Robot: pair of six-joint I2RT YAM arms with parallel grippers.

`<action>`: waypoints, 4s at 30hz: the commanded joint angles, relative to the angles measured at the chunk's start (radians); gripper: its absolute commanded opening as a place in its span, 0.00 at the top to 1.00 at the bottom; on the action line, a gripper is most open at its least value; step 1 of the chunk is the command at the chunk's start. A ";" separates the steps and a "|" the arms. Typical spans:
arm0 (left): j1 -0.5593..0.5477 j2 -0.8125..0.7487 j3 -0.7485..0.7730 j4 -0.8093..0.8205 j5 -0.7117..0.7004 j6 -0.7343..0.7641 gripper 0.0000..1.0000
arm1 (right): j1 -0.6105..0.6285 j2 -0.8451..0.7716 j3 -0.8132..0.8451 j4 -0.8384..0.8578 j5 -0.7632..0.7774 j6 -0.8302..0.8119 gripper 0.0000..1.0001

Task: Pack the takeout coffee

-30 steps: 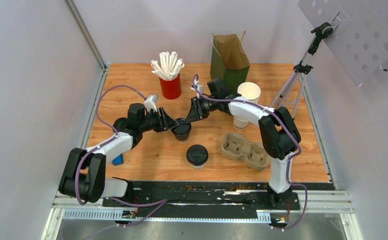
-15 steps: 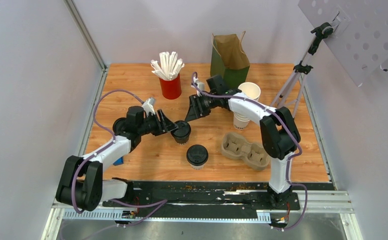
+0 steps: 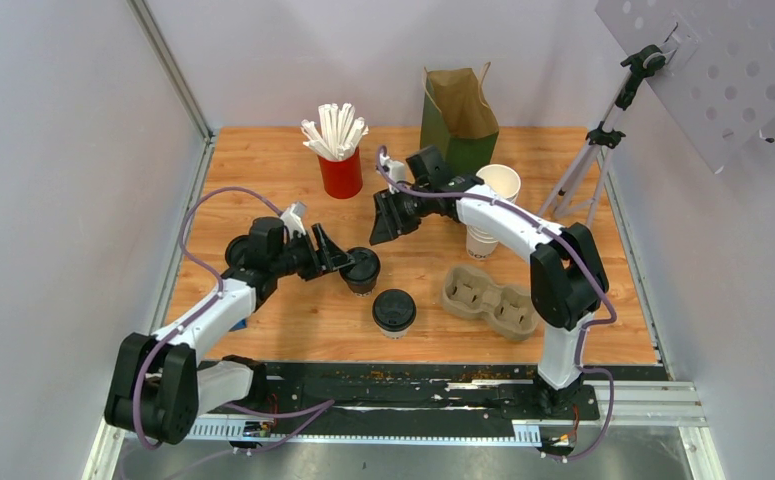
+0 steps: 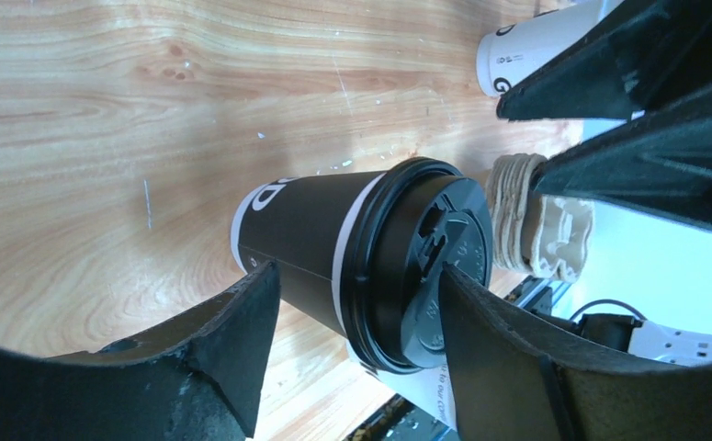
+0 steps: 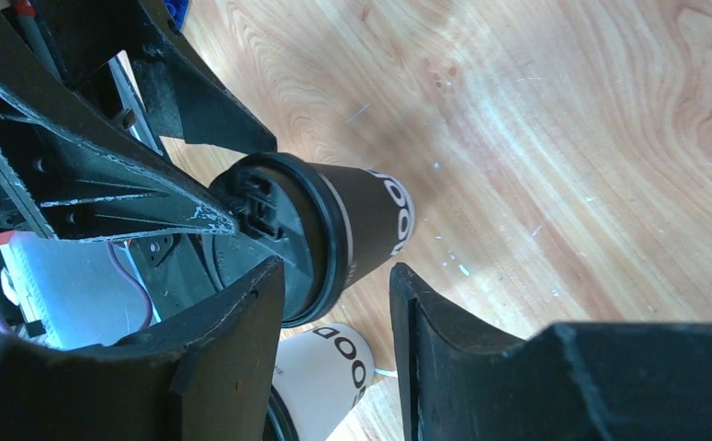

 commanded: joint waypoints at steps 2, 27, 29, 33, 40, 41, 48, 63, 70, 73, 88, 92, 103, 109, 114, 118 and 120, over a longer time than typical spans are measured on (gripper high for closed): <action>-0.004 -0.088 0.025 -0.076 -0.024 -0.004 0.26 | 0.064 -0.076 0.052 -0.034 0.088 -0.019 0.55; 0.051 -0.063 0.021 -0.133 0.016 -0.012 0.51 | 0.134 -0.013 -0.069 0.037 0.043 0.012 0.72; 0.051 -0.053 0.006 -0.152 0.006 -0.007 0.53 | 0.134 -0.019 -0.102 0.056 0.052 0.013 0.72; 0.051 -0.021 0.001 -0.291 -0.098 0.047 0.58 | 0.134 -0.037 -0.194 0.099 0.079 0.011 0.72; 0.051 -0.002 -0.046 -0.290 -0.098 0.045 0.61 | 0.122 -0.047 -0.311 0.166 0.092 0.021 0.72; 0.052 -0.006 -0.051 -0.296 -0.112 0.046 0.61 | 0.122 -0.049 -0.318 0.173 0.093 0.024 0.72; 0.051 -0.028 -0.016 -0.294 -0.097 0.022 0.62 | 0.120 -0.037 -0.248 0.129 0.093 0.016 0.72; 0.051 -0.061 0.518 -0.657 -0.230 0.142 0.20 | 0.120 -0.121 0.184 -0.162 0.159 -0.052 0.44; 0.051 -0.230 0.604 -0.809 -0.241 0.148 0.00 | 0.143 -0.331 0.150 -0.249 0.334 -0.075 0.06; 0.051 -0.308 0.576 -0.878 -0.209 0.150 0.00 | 0.145 -0.424 0.092 -0.289 0.415 -0.100 0.00; 0.050 -0.485 0.488 -1.021 -0.172 0.178 0.00 | 0.133 -0.668 -0.051 -0.332 0.623 -0.115 0.00; 0.050 -0.459 0.527 -1.066 -0.244 0.207 0.00 | 0.133 -0.635 -0.029 -0.357 0.744 -0.116 0.00; 0.049 -0.461 0.651 -1.167 -0.622 0.185 0.00 | 0.134 -0.478 -0.049 -0.112 0.717 -0.114 0.07; 0.048 -0.350 0.783 -1.381 -0.677 0.149 0.00 | 0.140 -0.345 0.131 -0.074 0.713 -0.014 0.11; 0.049 -0.392 0.665 -1.258 -0.754 0.285 0.00 | 0.136 -0.256 0.226 -0.024 0.827 -0.124 0.10; 0.048 -0.420 0.662 -1.237 -0.695 0.290 0.00 | 0.098 -0.166 0.354 -0.067 0.838 -0.262 0.10; 0.045 -0.429 0.644 -1.213 -0.621 0.274 0.00 | 0.051 -0.106 0.450 -0.126 0.844 -0.282 0.11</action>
